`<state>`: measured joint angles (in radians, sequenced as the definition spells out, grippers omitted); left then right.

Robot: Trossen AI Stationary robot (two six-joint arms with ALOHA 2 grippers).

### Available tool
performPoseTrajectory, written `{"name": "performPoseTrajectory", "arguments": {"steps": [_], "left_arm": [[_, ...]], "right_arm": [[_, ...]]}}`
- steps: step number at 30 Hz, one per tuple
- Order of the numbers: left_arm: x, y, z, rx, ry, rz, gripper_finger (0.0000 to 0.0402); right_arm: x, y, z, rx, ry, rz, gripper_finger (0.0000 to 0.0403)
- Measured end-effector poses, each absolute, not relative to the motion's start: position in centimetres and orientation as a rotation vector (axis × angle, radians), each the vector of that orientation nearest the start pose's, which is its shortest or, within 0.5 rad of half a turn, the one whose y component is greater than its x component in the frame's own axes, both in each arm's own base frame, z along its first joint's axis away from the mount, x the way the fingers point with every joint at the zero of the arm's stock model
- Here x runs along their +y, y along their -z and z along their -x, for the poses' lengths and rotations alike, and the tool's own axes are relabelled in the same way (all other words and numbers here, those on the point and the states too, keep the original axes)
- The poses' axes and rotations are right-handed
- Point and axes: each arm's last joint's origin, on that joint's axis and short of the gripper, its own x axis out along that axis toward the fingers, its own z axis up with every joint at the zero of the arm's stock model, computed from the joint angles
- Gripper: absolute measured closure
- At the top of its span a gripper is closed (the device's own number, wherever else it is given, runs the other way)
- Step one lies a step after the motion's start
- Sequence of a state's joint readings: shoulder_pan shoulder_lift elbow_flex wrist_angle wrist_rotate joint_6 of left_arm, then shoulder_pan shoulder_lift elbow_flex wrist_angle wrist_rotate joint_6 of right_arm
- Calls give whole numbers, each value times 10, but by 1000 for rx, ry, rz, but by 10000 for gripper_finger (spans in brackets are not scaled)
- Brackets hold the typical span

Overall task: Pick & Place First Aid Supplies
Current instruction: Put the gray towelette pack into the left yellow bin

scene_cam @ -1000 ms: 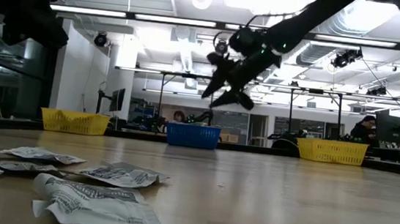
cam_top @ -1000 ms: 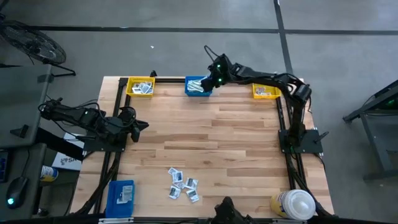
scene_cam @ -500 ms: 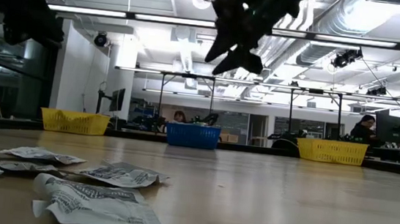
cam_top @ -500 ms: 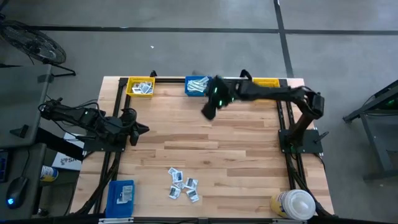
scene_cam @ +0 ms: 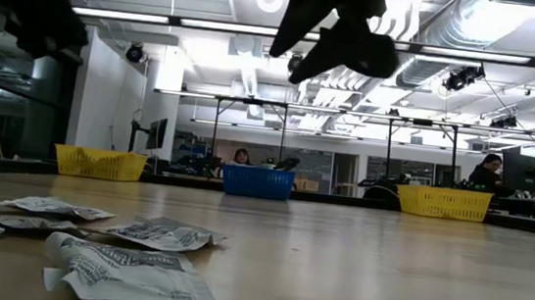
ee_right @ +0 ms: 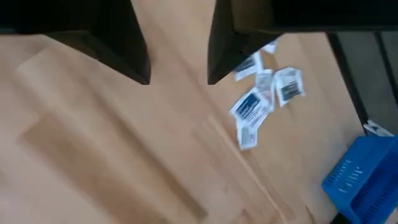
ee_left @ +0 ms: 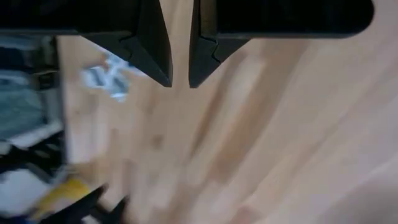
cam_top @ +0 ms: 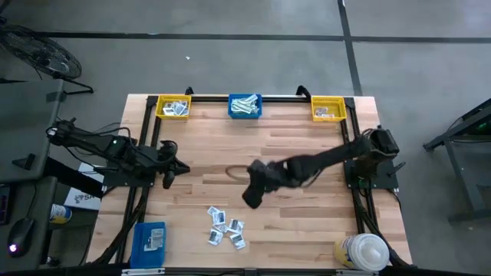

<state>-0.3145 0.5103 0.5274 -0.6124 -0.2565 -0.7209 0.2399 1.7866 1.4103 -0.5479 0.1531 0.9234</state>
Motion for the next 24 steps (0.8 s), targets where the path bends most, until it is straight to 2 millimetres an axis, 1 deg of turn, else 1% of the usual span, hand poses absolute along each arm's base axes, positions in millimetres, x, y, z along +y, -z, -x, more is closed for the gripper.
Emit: {"name": "performPoseTrajectory", "arguments": {"steps": [2,4,8,9,11,14,19,22,24], "left_arm": [[-33,-245,-121,542,-93,519,348],[-37,-245,-133,537,-51,504,348],[-46,-239,-157,546,-19,491,348],[-48,-235,-162,560,-18,489,348],[-52,-229,-173,581,-2,500,348],[-59,-220,-188,608,29,530,348],[-68,-205,-211,624,66,608,348],[-72,-197,-222,622,84,677,348],[-75,-192,-230,616,100,718,348]], "right_arm": [[105,-241,-375,866,362,-746,266],[121,-233,-377,862,365,-795,298],[148,-218,-378,851,349,-831,379],[154,-216,-379,849,339,-831,390],[162,-212,-378,836,337,-830,393],[169,-208,-378,824,342,-825,400],[183,-202,-380,793,251,-712,402],[193,-194,-381,793,200,-639,402],[199,-186,-384,789,171,-620,402]]}}
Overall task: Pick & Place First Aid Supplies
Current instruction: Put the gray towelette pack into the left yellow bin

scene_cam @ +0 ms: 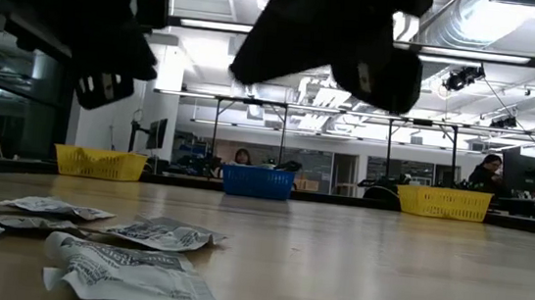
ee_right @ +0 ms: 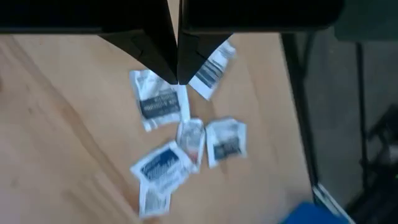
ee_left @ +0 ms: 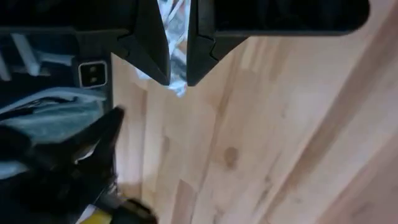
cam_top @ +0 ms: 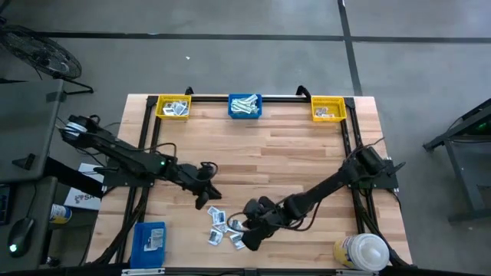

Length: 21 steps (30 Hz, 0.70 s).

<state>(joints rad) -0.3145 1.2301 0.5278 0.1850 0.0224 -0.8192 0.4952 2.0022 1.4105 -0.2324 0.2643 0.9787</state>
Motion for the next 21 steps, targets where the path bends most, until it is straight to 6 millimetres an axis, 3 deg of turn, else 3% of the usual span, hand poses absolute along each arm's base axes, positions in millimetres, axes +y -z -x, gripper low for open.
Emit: {"name": "performPoseTrajectory", "arguments": {"steps": [9,15,21], "left_arm": [[-84,-166,-250,676,97,962,348],[-87,-155,-254,741,48,1134,348],[-91,-149,-265,734,47,1170,348]], "right_arm": [[211,-145,-399,779,89,-561,402],[216,-135,-398,801,52,-520,403],[221,-120,-397,852,30,-498,403]]}}
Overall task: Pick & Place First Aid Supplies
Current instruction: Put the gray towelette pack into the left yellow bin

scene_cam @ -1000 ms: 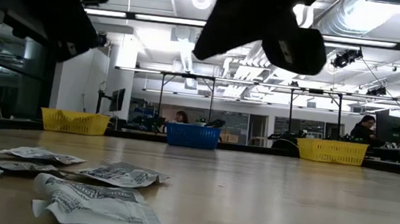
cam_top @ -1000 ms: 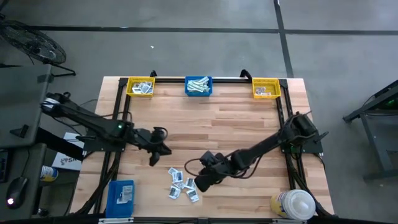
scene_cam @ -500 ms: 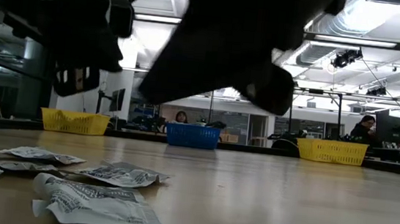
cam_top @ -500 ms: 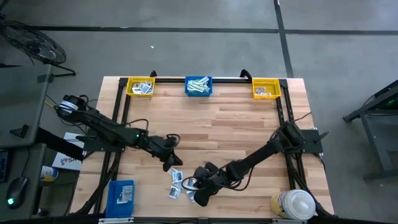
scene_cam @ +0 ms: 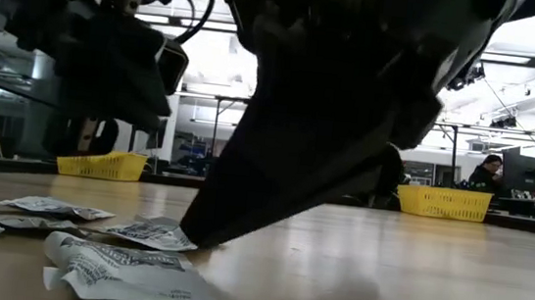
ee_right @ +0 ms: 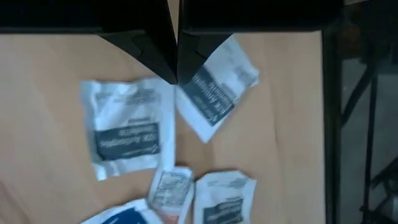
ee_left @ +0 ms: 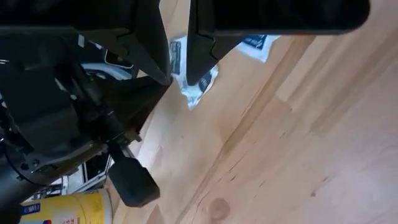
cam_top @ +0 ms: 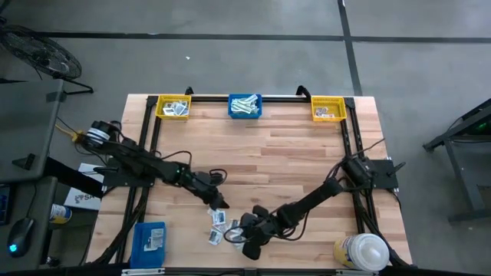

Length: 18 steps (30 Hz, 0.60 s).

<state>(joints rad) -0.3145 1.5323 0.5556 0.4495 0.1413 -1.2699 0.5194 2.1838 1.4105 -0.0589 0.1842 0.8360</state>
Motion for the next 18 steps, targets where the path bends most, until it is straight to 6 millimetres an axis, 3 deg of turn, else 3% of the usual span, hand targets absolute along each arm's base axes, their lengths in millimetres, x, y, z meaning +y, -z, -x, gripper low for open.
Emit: {"name": "performPoseTrajectory", "arguments": {"steps": [7,18], "left_arm": [[-97,-151,-284,730,63,1131,348],[-95,-145,-281,779,-6,1118,348]], "right_arm": [[220,-117,-398,841,37,-495,403],[220,-121,-400,811,40,-496,403]]}}
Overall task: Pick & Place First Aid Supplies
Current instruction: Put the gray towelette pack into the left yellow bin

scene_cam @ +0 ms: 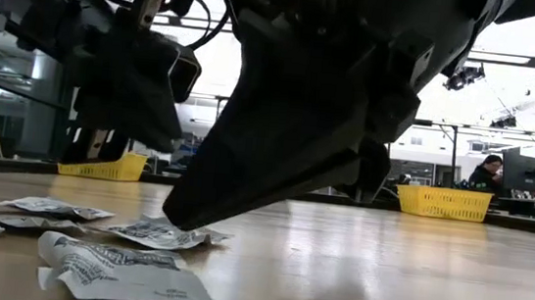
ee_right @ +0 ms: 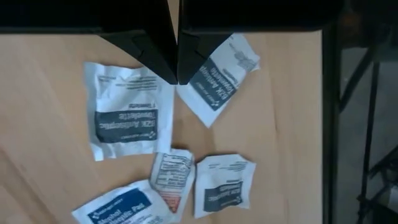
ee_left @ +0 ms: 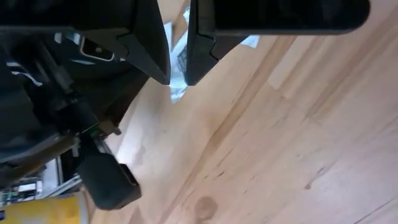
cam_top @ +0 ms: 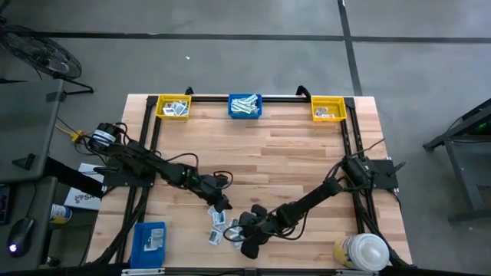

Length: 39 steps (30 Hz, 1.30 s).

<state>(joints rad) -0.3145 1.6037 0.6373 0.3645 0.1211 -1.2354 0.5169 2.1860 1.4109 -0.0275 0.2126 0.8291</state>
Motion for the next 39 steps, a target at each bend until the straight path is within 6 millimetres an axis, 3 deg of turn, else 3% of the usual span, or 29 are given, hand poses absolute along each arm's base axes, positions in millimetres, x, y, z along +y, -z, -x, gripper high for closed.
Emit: {"name": "performPoseTrajectory", "arguments": {"steps": [14,23,39], "left_arm": [[-95,-144,-280,790,-30,1124,348],[-96,-144,-280,823,-41,1225,348],[-119,-143,-271,854,-24,1223,348]], "right_arm": [[217,-112,-400,833,80,-492,403],[217,-109,-402,827,91,-500,403],[205,-107,-408,814,123,-506,403]]}}
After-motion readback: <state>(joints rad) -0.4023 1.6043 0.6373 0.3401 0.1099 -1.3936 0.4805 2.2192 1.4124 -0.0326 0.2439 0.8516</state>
